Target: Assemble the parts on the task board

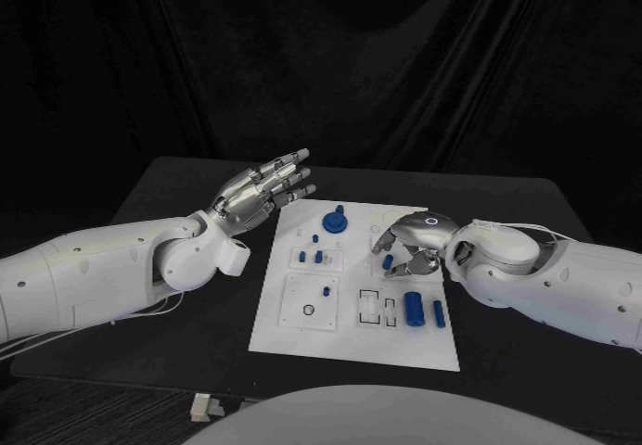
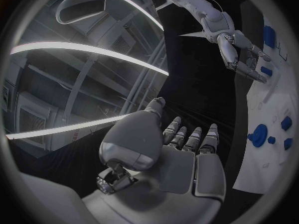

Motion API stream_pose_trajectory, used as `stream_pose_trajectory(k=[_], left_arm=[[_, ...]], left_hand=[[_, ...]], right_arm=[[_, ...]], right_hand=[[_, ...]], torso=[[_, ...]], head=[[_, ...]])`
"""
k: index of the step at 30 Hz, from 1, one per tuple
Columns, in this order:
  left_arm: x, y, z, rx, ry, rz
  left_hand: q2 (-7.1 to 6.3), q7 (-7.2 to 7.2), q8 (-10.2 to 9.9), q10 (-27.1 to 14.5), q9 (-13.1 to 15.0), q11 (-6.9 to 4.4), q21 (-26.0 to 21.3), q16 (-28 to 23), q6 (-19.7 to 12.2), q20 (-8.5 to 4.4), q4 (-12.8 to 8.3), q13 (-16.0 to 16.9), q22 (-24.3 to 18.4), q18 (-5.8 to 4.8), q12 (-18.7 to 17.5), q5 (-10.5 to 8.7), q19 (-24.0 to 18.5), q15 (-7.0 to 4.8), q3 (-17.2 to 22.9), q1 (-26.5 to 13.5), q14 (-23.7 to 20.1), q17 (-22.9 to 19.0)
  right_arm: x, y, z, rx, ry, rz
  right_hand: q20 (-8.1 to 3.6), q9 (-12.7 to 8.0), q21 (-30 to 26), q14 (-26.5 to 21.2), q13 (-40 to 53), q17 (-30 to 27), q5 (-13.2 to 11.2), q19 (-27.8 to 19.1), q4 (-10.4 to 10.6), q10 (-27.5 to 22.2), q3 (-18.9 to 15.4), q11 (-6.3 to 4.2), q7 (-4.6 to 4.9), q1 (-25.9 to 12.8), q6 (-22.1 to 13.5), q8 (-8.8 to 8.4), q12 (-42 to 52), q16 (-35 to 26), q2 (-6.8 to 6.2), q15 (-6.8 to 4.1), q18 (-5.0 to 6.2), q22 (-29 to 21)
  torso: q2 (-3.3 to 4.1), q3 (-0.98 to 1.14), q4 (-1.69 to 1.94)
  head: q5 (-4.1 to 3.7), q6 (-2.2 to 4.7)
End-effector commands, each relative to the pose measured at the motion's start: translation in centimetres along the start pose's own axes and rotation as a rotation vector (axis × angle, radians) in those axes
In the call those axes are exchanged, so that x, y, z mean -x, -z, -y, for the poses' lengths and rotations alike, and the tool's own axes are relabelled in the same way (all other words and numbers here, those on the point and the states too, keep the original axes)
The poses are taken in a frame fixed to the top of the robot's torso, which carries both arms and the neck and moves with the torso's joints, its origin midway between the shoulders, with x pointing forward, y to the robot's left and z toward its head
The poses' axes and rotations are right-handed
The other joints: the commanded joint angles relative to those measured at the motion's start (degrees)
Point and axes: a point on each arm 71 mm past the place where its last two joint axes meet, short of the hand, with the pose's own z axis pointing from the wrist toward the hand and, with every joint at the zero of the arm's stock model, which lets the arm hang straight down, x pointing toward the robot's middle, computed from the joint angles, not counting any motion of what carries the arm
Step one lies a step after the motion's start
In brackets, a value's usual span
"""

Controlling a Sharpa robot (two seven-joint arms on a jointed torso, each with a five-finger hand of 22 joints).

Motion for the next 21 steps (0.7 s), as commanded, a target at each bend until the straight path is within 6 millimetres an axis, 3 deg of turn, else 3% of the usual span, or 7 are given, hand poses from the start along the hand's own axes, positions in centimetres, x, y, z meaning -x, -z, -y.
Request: stream_pose_trajectory(k=[1,2,5,14,21], left_arm=[[-0.14,-0.02,0.38,-0.06,0.018,-0.011],[-0.14,-0.03,0.38,-0.06,0.018,-0.011],[-0.17,-0.03,0.37,-0.059,0.019,-0.012],[-0.21,-0.03,0.33,-0.055,0.022,-0.015],[-0.23,-0.04,0.29,-0.051,0.023,-0.017]], left_hand=[[-0.12,0.17,0.41,0.06,0.1,0.25,0.3,0.24,0.36,-0.09,0.07,0.07,0.08,0.32,0.31,0.11,0.32,0.36,0.27,-0.42,0.1,0.06],[-0.12,0.17,0.41,0.06,0.1,0.25,0.3,0.24,0.36,-0.09,0.07,0.07,0.08,0.32,0.31,0.11,0.32,0.36,0.27,-0.42,0.1,0.06],[-0.14,0.18,0.41,0.06,0.1,0.26,0.31,0.24,0.38,-0.09,0.05,0.07,0.08,0.32,0.31,0.12,0.32,0.36,0.28,-0.43,0.1,0.06],[-0.2,0.21,0.46,0.06,0.11,0.29,0.32,0.26,0.43,-0.09,-0.07,0.08,0.1,0.3,0.34,0.27,0.35,0.39,0.33,-0.44,0.1,0.07],[-0.22,0.29,0.55,0.07,0.14,0.38,0.32,0.28,0.62,-0.09,-0.26,0.09,0.08,0.27,0.4,0.41,0.36,0.42,0.45,-0.43,0.1,0.07]], right_arm=[[-0.36,-0.1,-0.02,0.002,-0.002,-0.013],[-0.42,-0.14,-0.04,0.004,-0.003,-0.014],[-0.62,-0.27,-0.15,0.009,-0.004,-0.019],[-0.91,-0.36,-0.16,0.013,-0.006,-0.024],[-0.95,-0.28,-0.1,0.012,-0.006,-0.025]], right_hand=[[-0.34,0.05,0.3,0.32,-0.03,-0.05,2.23,0.42,-0.84,0.96,0.77,-0.18,0.15,1.26,0.88,0.0,0.07,-0.02,1.08,-0.33,0.17,1.14],[-0.49,0.08,0.5,0.41,-0.03,0.02,4.22,0.53,-1.88,1.93,1.35,-0.36,0.51,2.45,1.55,0.1,0.02,0.06,1.77,-0.49,0.14,1.23],[-0.72,0.04,1.03,0.55,-0.08,0.06,5.84,0.72,-3.23,3.36,1.98,-0.58,1.22,3.49,2.41,0.08,-0.32,0.14,2.41,-0.7,0.06,1.46],[-1.17,0.34,1.76,0.68,-0.19,-0.05,7.05,0.88,-5.06,6.98,4.03,-1.06,2.36,4.87,6.02,0.76,-1.69,0.06,3.01,-1.16,-0.05,1.89],[-1.28,0.38,1.78,0.62,-0.21,-0.34,7.33,0.87,-5.48,7.67,4.78,-1.13,2.55,5.32,6.76,0.79,-2.32,-0.21,2.82,-1.21,-0.06,1.94]], torso=[[0.05,-0.06,-0.12],[0.05,-0.07,-0.07],[0.05,-0.07,0.15],[0.05,-0.04,0.11],[-0.02,-0.08,-0.01]], head=[[0.18,0.0],[0.13,0.0],[-0.12,0.0],[0.08,0.0],[0.22,0.0]])
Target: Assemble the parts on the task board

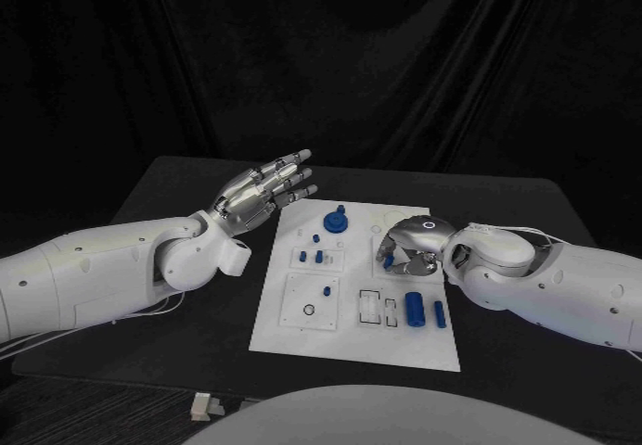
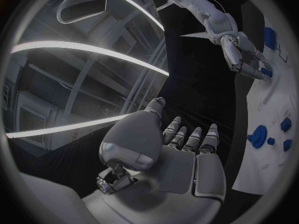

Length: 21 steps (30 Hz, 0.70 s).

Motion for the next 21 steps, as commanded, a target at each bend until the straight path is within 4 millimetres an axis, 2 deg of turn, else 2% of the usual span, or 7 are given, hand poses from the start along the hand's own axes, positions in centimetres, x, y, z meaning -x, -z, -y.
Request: stream_pose_trajectory(k=[1,7,13,21], left_arm=[[-0.17,-0.06,0.3,-0.051,0.018,-0.01],[-0.16,-0.06,0.28,-0.049,0.018,-0.011],[-0.14,-0.07,0.25,-0.047,0.018,-0.011],[-0.16,-0.1,0.18,-0.042,0.019,-0.012]], left_hand=[[-0.15,0.08,0.32,0.07,0.09,0.38,0.32,0.28,0.41,-0.08,-0.1,0.09,0.02,0.27,0.17,0.19,0.37,0.42,0.29,-0.36,0.1,0.07],[-0.15,0.19,0.42,0.07,0.12,0.45,0.32,0.29,0.6,-0.08,-0.27,0.09,0.03,0.24,0.16,0.29,0.39,0.43,0.4,-0.36,0.1,0.07],[-0.13,0.24,0.46,0.07,0.13,0.5,0.32,0.3,0.66,-0.08,-0.39,0.09,0.01,0.22,0.17,0.38,0.4,0.44,0.5,-0.33,0.1,0.07],[-0.01,0.33,0.58,0.07,0.16,0.56,0.33,0.34,0.86,-0.08,-0.61,0.09,0.03,0.18,0.17,0.49,0.43,0.48,0.75,-0.3,0.11,0.08]], right_arm=[[-0.15,0.08,0.0,0.003,0.0,-0.007],[-0.11,0.1,-0.04,0.006,-0.001,0.0],[0.08,0.2,-0.12,0.017,-0.002,0.027],[0.47,0.64,-0.11,0.027,-0.006,0.08]], right_hand=[[-0.53,0.08,-0.19,-0.15,-0.06,-0.31,0.31,0.05,-0.12,0.67,0.69,-0.02,0.14,0.51,0.6,0.23,-0.34,-0.41,-0.09,-0.54,-0.03,1.94],[-0.85,0.37,-0.4,-0.28,0.0,-0.93,0.5,-0.08,-0.61,3.11,2.26,-0.56,0.86,1.07,2.2,0.5,-0.81,-1.06,-0.29,-0.97,0.03,1.95],[-1.44,1.39,0.55,-0.19,0.03,-1.06,0.72,-0.1,-1.71,6.0,4.23,-1.36,1.48,2.16,5.5,1.7,-1.41,-1.32,-0.22,-1.58,-0.03,2.16],[-1.81,2.12,1.42,-0.07,0.07,-1.21,0.62,-0.12,-2.54,7.98,5.26,-1.81,2.17,2.59,7.07,2.13,-1.92,-1.58,-0.09,-1.97,-0.14,2.29]], torso=[[-0.06,-0.03,-0.05],[-0.1,-0.03,-0.1],[-0.17,-0.03,-0.07],[-0.13,-0.07,-0.02]], head=[[0.01,0.0],[0.15,0.0],[0.35,0.0],[0.54,0.0]])
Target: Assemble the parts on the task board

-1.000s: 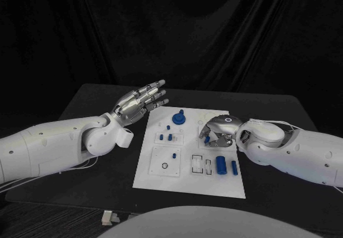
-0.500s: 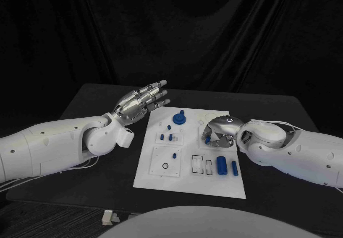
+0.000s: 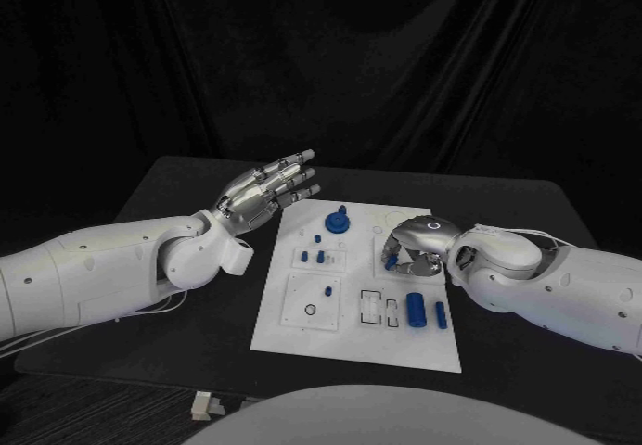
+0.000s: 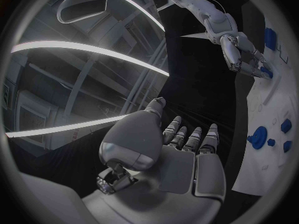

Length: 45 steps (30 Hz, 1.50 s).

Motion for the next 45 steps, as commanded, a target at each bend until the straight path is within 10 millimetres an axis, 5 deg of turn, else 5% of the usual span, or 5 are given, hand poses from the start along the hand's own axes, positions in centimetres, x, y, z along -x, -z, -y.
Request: stream_pose_trajectory(k=[1,15,22,38,45], left_arm=[[-0.2,-0.1,0.2,-0.042,0.016,-0.009],[-0.2,-0.3,0.1,-0.034,0.016,-0.01],[-0.3,-0.5,-0.1,-0.033,0.016,-0.014],[0.1,-0.6,-0.2,-0.024,0.01,-0.007],[0.0,-0.9,-0.3,-0.025,0.01,-0.011]], left_hand=[[-0.01,-0.09,0.36,-0.14,0.09,0.37,0.33,0.34,0.44,-0.08,-0.14,0.09,0.04,0.18,0.17,0.22,0.43,0.48,0.28,-0.3,0.1,0.08],[0.1,-0.01,0.46,-0.13,0.11,0.44,0.35,0.4,0.62,-0.07,-0.37,0.1,0.08,0.13,0.19,0.29,0.47,0.56,0.57,-0.27,0.12,0.1],[0.1,-0.01,0.46,-0.13,0.11,0.44,0.35,0.4,0.62,-0.07,-0.37,0.1,0.08,0.13,0.19,0.29,0.47,0.56,0.57,-0.27,0.12,0.1],[0.25,0.01,0.59,-0.13,0.14,0.44,0.37,0.42,0.85,-0.08,-0.54,0.1,0.13,0.08,0.21,0.34,0.52,0.57,0.93,-0.28,0.12,0.1],[0.28,0.0,0.61,-0.13,0.14,0.43,0.37,0.43,0.88,-0.08,-0.55,0.1,0.13,0.07,0.22,0.33,0.53,0.57,0.99,-0.29,0.12,0.1]], right_arm=[[0.4,0.3,-0.2,0.017,-0.003,0.059],[5.0,1.7,-1.8,0.051,0.024,0.135],[6.7,1.7,-6.0,0.14,0.06,0.103],[4.2,-3.6,-14.8,0.31,0.209,-0.008],[2.4,-5.1,-15.9,0.317,0.205,-0.05]], right_hand=[[-0.39,0.3,0.45,0.09,0.15,-0.07,0.27,0.07,-0.12,0.75,0.59,-0.1,0.12,0.81,0.65,0.31,-0.25,-0.42,0.18,-0.38,-0.14,2.31],[-0.46,0.61,0.64,0.12,0.11,-0.19,-0.19,-0.02,-0.39,1.23,0.79,0.0,0.33,0.78,1.2,0.41,-0.65,-0.61,0.14,-0.33,-0.2,2.32],[-0.54,0.76,7.25,1.76,0.15,4.64,-0.41,0.99,-1.06,2.11,1.4,-0.08,0.42,1.1,0.78,-0.2,-1.21,3.89,0.33,-0.42,-0.98,3.39],[-0.68,1.01,14.75,3.35,0.11,9.86,-0.65,2.39,-1.35,2.51,1.65,-0.11,0.39,0.15,0.47,-0.95,-2.37,9.08,0.06,-0.48,-1.77,4.42],[-0.67,1.0,14.67,3.35,0.1,9.99,-0.66,2.38,-1.37,2.42,1.72,-0.06,0.44,0.03,0.28,-1.13,-2.59,9.22,0.01,-0.44,-1.76,4.37]], torso=[[0.02,-0.02,0.07],[-0.02,-0.03,0.13],[0.04,-0.03,0.1],[0.12,0.12,-0.07],[0.0,0.02,0.61]], head=[[0.08,0.0],[0.39,0.0],[0.67,0.0],[0.74,0.0],[0.28,0.0]])
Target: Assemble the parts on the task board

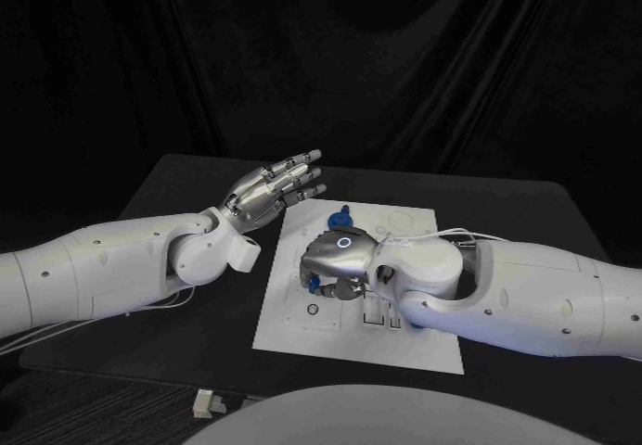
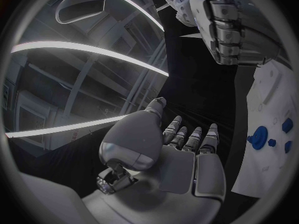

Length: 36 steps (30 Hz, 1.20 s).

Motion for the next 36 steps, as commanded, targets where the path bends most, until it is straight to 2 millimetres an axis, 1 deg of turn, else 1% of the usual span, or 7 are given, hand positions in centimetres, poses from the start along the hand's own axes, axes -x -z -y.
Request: stream_pose_trajectory(k=[1,4,9,18,22,32,36], left_arm=[[-0.1,-0.1,0.1,-0.027,0.013,-0.007],[0.0,-0.1,0.1,-0.026,0.013,-0.006],[0.0,-0.1,0.1,-0.026,0.013,-0.005],[0.0,-0.1,0.1,-0.024,0.013,-0.006],[0.1,-0.1,0.0,-0.02,0.012,-0.005],[0.2,-0.1,-0.1,-0.008,0.011,-0.003],[0.2,-0.1,-0.1,-0.003,0.012,-0.004]], left_hand=[[0.28,0.0,0.39,0.08,0.1,0.22,0.37,0.2,0.47,0.14,0.09,0.06,0.04,0.08,0.22,0.34,0.32,0.36,0.35,-0.29,-0.09,0.06],[0.34,0.0,0.41,0.08,0.09,0.21,0.37,0.19,0.46,0.13,0.09,0.06,0.03,0.07,0.23,0.33,0.32,0.35,0.47,-0.32,-0.09,0.06],[0.39,-0.01,0.43,0.08,0.1,0.21,0.37,0.2,0.49,0.13,0.11,0.06,0.03,0.06,0.23,0.34,0.33,0.35,0.59,-0.35,-0.09,0.06],[0.45,-0.03,0.51,0.08,0.11,0.2,0.38,0.23,0.6,0.13,0.15,0.06,0.05,0.04,0.25,0.37,0.36,0.38,0.9,-0.4,-0.09,0.07],[0.48,-0.03,0.58,0.08,0.12,0.2,0.39,0.26,0.71,0.13,0.17,0.06,0.05,0.02,0.25,0.39,0.38,0.41,1.18,-0.43,-0.08,0.07],[0.49,0.01,0.73,0.08,0.13,0.23,0.38,0.32,0.88,0.13,0.21,0.07,-0.02,-0.06,0.27,0.45,0.39,0.47,2.06,-0.47,-0.07,0.08],[0.47,0.04,0.78,0.08,0.13,0.25,0.37,0.31,0.94,0.13,0.19,0.06,-0.05,-0.09,0.26,0.46,0.39,0.48,2.41,-0.47,-0.08,0.08]], right_arm=[[-1.0,-0.4,0.2,-0.028,0.035,-0.049],[-1.9,-0.8,0.1,-0.028,0.035,-0.062],[-2.5,-0.9,0.1,-0.027,0.029,-0.048],[-3.0,-0.7,0.0,-0.021,0.022,-0.047],[-3.1,-0.6,-0.3,-0.014,0.014,-0.04],[-3.2,-0.3,-0.8,-0.004,0.004,-0.033],[-3.2,-0.3,-1.0,-0.001,0.002,-0.033]], right_hand=[[-0.04,-0.02,0.15,1.25,0.02,0.08,-0.2,0.34,-0.04,0.88,0.42,-0.74,-0.07,-0.26,-0.49,-0.36,-0.38,0.31,-0.26,0.12,-0.82,4.33],[-0.04,-0.01,-0.07,1.18,0.03,-0.14,-0.03,0.3,-0.16,0.87,0.56,-0.73,-0.05,-0.2,-0.57,-0.46,-0.5,0.15,-0.25,0.13,-0.78,4.28],[-0.05,0.0,-0.21,1.11,0.06,-0.24,0.1,0.26,-0.3,0.97,0.63,-0.73,-0.03,-0.15,-0.61,-0.54,-0.56,0.07,-0.34,0.14,-0.75,4.24],[-0.04,0.06,-0.21,0.98,0.14,-0.43,0.05,0.18,-0.35,1.39,0.66,-0.78,-0.03,-0.34,-0.52,-0.59,-0.51,-0.09,-0.43,0.13,-0.74,4.21],[-0.05,0.1,-0.2,0.94,0.19,-0.4,0.03,0.15,-0.43,1.65,0.7,-0.85,-0.07,-0.36,-0.45,-0.59,-0.46,-0.07,-0.44,0.09,-0.73,4.2],[-0.08,0.17,-0.14,0.86,0.25,-0.49,0.0,0.09,-0.58,2.03,0.74,-0.95,-0.13,-0.4,-0.27,-0.58,-0.4,-0.14,-0.51,0.02,-0.7,4.18],[-0.09,0.18,-0.14,0.85,0.26,-0.53,-0.01,0.08,-0.6,2.09,0.74,-0.97,-0.14,-0.42,-0.24,-0.57,-0.39,-0.17,-0.52,0.01,-0.7,4.18]], torso=[[-0.05,-0.05,0.64],[0.0,-0.04,0.64],[0.08,-0.08,1.03],[0.1,-0.08,0.55],[0.07,0.02,0.6],[0.0,-0.02,0.38],[0.0,0.0,0.47]], head=[[-0.43,0.0],[-0.29,0.0],[-0.52,0.0],[-0.19,0.0],[-0.25,0.0],[0.0,0.0],[-0.18,0.0]])
